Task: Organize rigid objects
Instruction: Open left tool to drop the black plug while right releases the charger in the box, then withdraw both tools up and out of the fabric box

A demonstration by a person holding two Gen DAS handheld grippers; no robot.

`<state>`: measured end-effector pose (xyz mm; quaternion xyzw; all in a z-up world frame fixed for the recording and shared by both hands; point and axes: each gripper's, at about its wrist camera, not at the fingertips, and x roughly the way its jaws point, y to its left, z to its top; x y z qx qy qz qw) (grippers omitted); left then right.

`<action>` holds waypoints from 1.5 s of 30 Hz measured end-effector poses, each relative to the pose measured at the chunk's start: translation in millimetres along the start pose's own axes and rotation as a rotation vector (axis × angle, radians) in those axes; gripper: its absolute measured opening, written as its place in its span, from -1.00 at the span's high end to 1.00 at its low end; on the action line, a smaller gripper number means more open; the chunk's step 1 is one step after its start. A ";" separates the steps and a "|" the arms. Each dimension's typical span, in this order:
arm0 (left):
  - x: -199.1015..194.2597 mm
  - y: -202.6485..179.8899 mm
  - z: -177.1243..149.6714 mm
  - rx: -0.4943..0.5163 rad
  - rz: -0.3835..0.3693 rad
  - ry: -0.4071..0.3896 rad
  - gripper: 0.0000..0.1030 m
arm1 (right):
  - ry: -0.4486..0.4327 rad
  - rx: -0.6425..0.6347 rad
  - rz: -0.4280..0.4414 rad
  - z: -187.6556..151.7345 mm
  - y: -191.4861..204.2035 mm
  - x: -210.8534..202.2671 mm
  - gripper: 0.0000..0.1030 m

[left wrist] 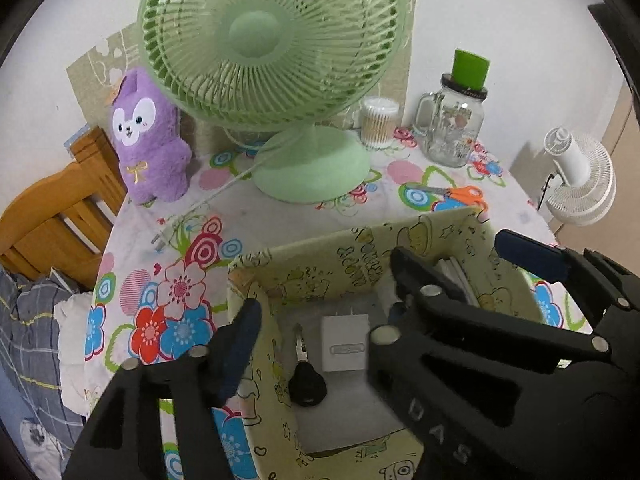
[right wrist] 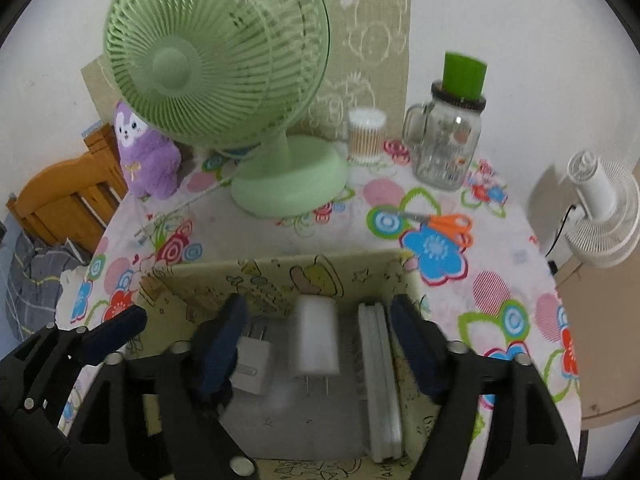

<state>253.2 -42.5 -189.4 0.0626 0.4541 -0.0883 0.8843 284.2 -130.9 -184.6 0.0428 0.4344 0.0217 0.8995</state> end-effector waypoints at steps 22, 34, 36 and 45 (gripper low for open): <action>-53.9 -18.9 -16.8 0.020 -0.022 -0.025 -0.75 | -0.008 0.014 -0.026 -17.8 -8.7 -60.7 -0.78; -92.7 -23.6 -26.9 0.022 -0.017 -0.062 -0.77 | -0.046 0.012 -0.032 -26.7 -6.9 -104.5 -0.79; -98.1 -24.2 -28.3 0.021 -0.018 -0.064 -0.76 | -0.047 0.012 -0.034 -28.6 -6.7 -111.6 -0.79; -125.7 -26.7 -38.3 0.019 -0.015 -0.088 -0.76 | -0.069 0.002 -0.034 -36.2 -1.6 -140.7 -0.79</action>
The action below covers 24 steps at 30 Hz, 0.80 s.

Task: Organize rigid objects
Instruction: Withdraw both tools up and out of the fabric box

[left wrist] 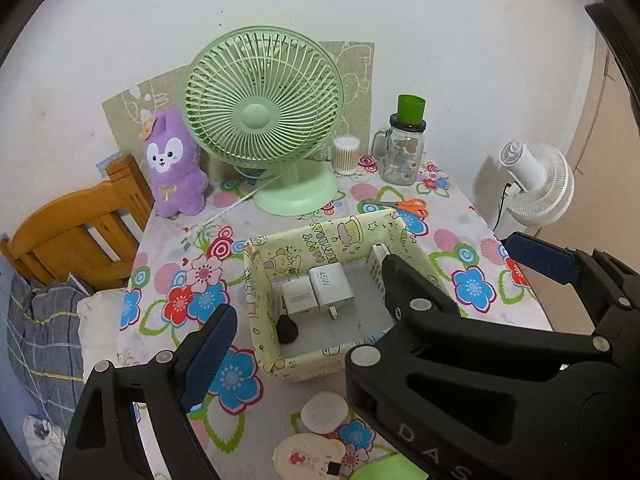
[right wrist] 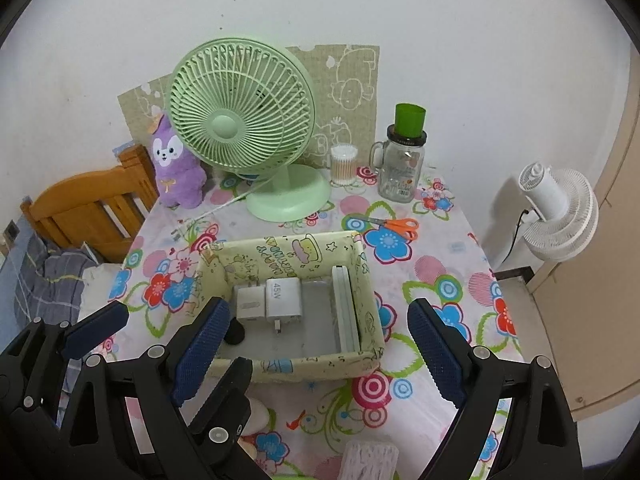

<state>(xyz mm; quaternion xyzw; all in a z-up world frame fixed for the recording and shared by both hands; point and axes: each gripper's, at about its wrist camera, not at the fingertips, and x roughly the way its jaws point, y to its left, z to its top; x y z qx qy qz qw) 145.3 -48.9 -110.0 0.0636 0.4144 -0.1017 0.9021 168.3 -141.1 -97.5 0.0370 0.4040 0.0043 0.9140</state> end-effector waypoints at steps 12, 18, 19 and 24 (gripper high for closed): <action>-33.4 -2.3 -13.1 -0.001 0.004 -0.030 -0.76 | -0.029 -0.010 0.003 -10.1 3.0 -36.7 -0.79; -43.2 -3.5 -22.6 -0.006 0.003 -0.033 -0.77 | -0.028 -0.016 0.008 -19.5 4.7 -48.7 -0.79; -44.6 -3.7 -24.1 -0.009 0.004 -0.035 -0.76 | -0.028 -0.018 0.008 -20.4 5.0 -50.0 -0.79; -50.9 -5.6 -31.8 -0.014 0.003 -0.038 -0.76 | -0.029 -0.023 0.007 -27.4 5.4 -56.5 -0.79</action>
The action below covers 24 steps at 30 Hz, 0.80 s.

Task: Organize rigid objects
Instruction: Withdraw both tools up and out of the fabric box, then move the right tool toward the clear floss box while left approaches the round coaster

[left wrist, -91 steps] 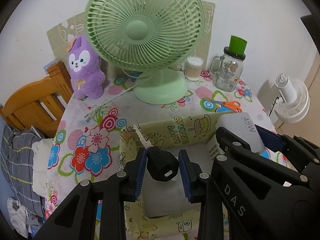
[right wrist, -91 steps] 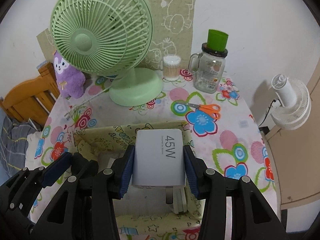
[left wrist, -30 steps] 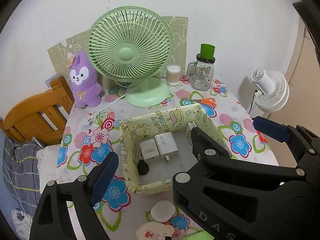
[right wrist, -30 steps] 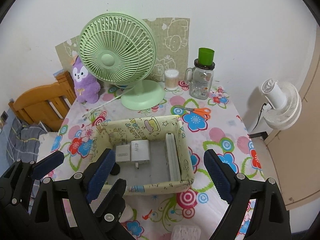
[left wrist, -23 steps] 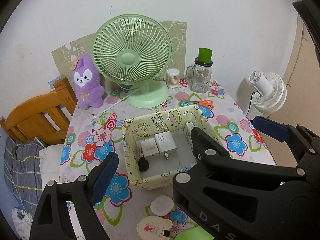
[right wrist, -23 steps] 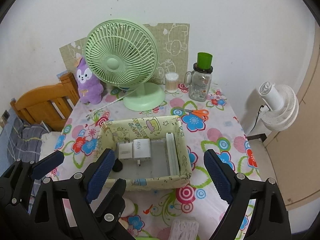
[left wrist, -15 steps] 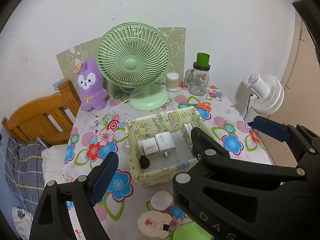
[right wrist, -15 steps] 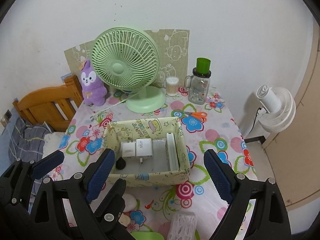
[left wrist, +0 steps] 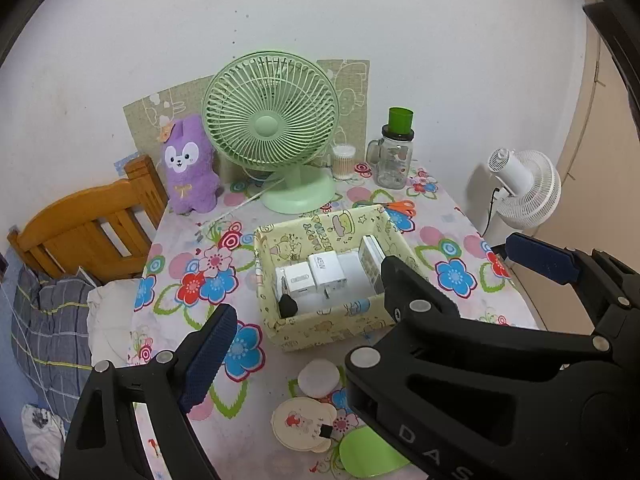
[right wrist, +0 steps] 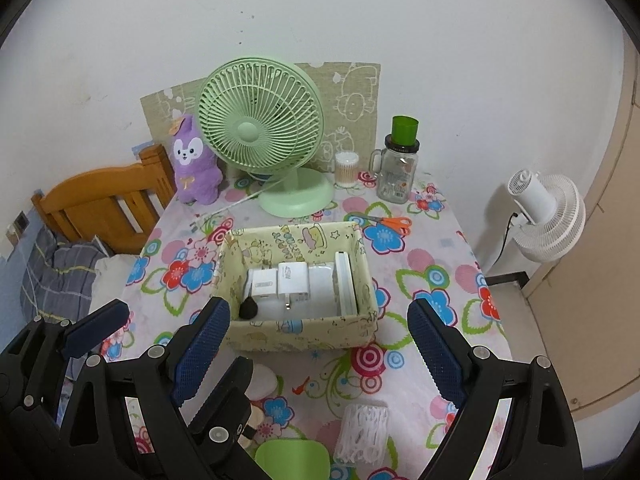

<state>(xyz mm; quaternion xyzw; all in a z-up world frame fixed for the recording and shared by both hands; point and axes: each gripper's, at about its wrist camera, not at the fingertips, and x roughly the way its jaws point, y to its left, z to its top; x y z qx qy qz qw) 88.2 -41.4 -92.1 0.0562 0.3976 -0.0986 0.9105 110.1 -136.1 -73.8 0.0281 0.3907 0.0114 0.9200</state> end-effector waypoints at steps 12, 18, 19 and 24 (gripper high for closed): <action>-2.0 -3.5 -22.7 0.001 0.008 0.011 -0.77 | 0.020 0.023 0.015 -26.6 -1.7 -0.2 -0.79; -1.6 -2.7 -34.7 -0.006 0.015 0.009 -0.82 | 0.017 0.021 0.021 -37.5 0.5 1.0 -0.79; -0.9 -2.5 -36.3 -0.007 0.015 0.010 -0.82 | 0.017 0.018 0.019 -39.8 1.1 1.8 -0.79; 5.1 -0.5 -45.7 -0.009 0.010 0.025 -0.83 | 0.023 0.015 0.016 -49.2 2.7 6.4 -0.79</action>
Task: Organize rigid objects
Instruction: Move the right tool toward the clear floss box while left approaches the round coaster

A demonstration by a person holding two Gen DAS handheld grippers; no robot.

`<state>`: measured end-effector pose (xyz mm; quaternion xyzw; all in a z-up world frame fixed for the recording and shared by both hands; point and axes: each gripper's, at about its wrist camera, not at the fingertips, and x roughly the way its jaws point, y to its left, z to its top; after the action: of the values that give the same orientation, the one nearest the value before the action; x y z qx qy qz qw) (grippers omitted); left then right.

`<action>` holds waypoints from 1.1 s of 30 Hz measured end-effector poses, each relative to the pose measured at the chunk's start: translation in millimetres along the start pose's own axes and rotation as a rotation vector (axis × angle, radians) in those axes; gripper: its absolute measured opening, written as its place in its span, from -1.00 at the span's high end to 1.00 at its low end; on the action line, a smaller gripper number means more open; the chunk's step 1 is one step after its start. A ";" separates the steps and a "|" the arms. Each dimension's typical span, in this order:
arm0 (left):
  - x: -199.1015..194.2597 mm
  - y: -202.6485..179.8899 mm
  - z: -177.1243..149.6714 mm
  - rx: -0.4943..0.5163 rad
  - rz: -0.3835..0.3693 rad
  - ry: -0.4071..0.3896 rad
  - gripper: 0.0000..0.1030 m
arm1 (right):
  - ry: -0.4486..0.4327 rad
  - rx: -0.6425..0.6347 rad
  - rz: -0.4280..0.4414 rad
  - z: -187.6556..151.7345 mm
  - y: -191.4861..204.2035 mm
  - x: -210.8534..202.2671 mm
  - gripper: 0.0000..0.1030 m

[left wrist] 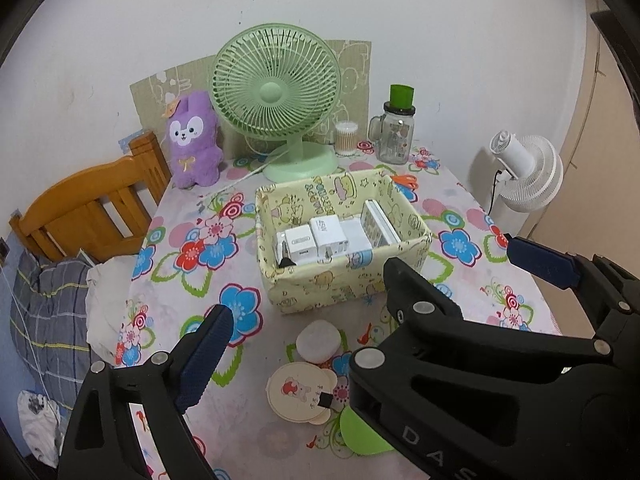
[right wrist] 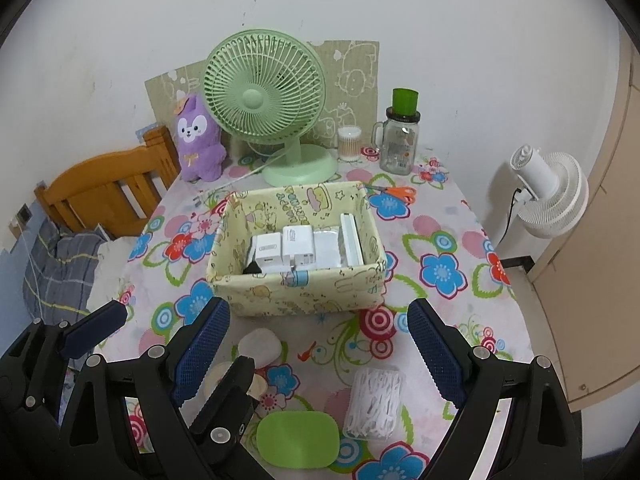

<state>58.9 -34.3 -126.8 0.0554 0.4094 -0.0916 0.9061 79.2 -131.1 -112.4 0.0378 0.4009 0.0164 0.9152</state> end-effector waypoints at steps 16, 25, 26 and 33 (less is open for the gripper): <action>31.8 0.9 -39.1 -0.017 -0.009 0.070 -0.83 | 0.068 -0.002 -0.019 -42.4 1.5 32.3 -0.79; 48.3 0.8 -57.5 -0.028 -0.005 0.092 -0.83 | 0.109 -0.002 -0.015 -60.4 0.5 50.7 -0.79; 50.2 0.9 -59.4 -0.030 -0.004 0.097 -0.83 | 0.120 0.001 -0.013 -62.9 0.3 53.6 -0.79; 62.5 3.5 -75.8 -0.055 0.004 0.110 -0.83 | 0.156 0.000 -0.012 -78.5 1.2 68.1 -0.79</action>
<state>44.7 -25.1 -223.6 0.0363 0.4609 -0.0755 0.8835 67.6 -121.4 -215.2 0.0342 0.4713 0.0138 0.8812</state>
